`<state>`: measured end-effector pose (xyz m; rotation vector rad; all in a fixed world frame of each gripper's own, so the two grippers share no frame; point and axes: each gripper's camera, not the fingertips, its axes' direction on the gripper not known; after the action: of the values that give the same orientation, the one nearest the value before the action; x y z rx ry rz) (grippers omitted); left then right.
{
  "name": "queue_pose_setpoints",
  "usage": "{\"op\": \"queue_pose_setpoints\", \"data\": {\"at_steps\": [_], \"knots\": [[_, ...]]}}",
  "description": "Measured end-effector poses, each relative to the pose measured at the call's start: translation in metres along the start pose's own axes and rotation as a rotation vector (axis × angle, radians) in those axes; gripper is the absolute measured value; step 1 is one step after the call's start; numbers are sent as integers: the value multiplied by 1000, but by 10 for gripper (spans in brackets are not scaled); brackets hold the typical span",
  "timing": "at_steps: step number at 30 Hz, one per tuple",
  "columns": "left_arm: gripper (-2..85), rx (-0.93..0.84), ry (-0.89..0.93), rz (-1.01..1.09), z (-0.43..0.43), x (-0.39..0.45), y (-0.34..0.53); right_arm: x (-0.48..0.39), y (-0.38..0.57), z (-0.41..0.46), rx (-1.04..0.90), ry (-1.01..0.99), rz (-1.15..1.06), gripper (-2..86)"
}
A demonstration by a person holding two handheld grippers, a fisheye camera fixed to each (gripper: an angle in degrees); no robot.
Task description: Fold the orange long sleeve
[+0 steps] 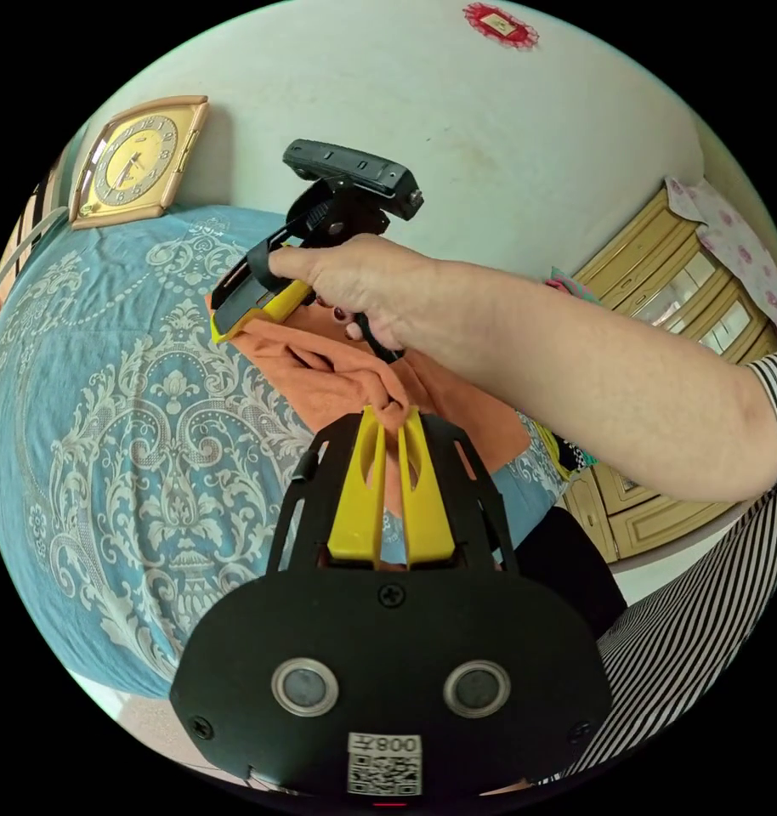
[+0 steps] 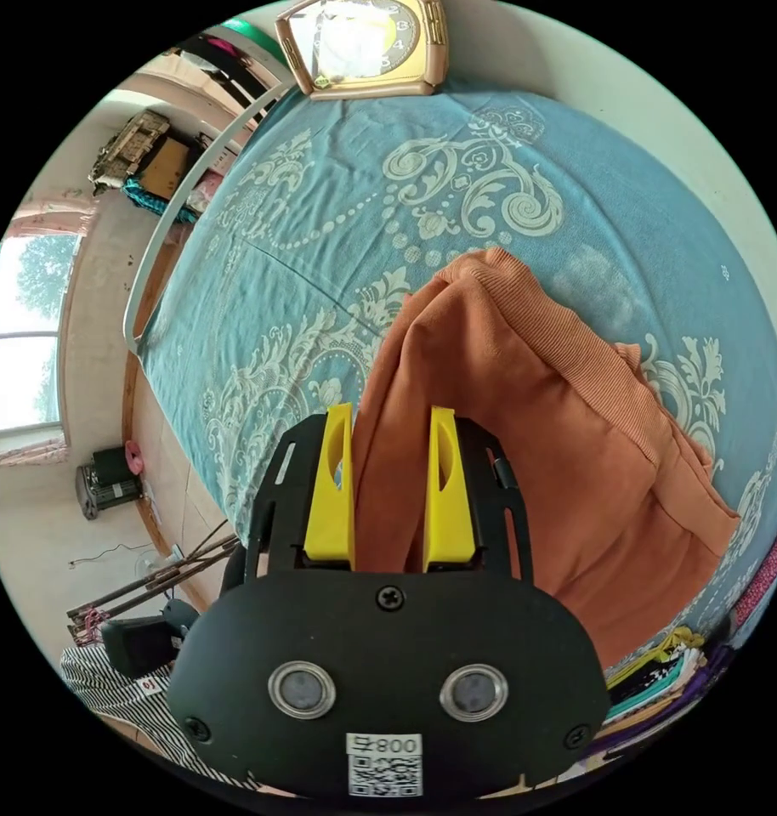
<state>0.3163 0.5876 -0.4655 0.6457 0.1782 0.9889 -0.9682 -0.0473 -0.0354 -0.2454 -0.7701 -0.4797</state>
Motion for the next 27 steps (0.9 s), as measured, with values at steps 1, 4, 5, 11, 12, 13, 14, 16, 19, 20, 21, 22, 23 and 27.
{"op": "queue_pose_setpoints", "data": {"at_steps": [1, 4, 5, 11, 12, 13, 14, 16, 19, 20, 21, 22, 23, 27], "knots": [[32, 1, -3, 1, 5, 0, 1, -2, -1, 2, -7, 16, -2, 133], [32, -1, -16, 0, 29, 1, 8, -10, -8, 12, -40, 99, -1, 126], [32, -1, -19, -2, 39, 0, 12, -13, -10, 15, -54, 128, -9, 120], [31, 5, -4, 1, 83, -3, 28, -7, -8, 2, -78, 178, -36, 83], [31, 4, -5, 5, 92, -2, 30, -3, -6, -3, -76, 166, -35, 76], [31, 3, -4, 7, 97, -1, 31, -1, -5, -7, -75, 161, -35, 73], [31, 2, -4, 12, 105, 0, 33, 3, -1, -14, -72, 151, -33, 67], [31, 0, -6, 24, 118, 3, 36, 9, 5, -27, -66, 138, -41, 61], [31, -3, -7, 49, 137, 10, 39, 25, 19, -55, -40, 75, -41, 55], [31, -4, -6, 62, 145, 13, 40, 34, 27, -68, -21, 37, -36, 53], [31, -7, -3, 76, 153, 18, 41, 43, 35, -81, -2, 5, -36, 52], [31, -7, -1, 84, 157, 20, 41, 48, 40, -89, 8, -13, -37, 51], [31, -10, 0, 103, 165, 26, 41, 59, 51, -105, 29, -50, -38, 50], [31, -25, 12, 190, 196, 52, 38, 108, 98, -168, 126, -200, -19, 45]]}}
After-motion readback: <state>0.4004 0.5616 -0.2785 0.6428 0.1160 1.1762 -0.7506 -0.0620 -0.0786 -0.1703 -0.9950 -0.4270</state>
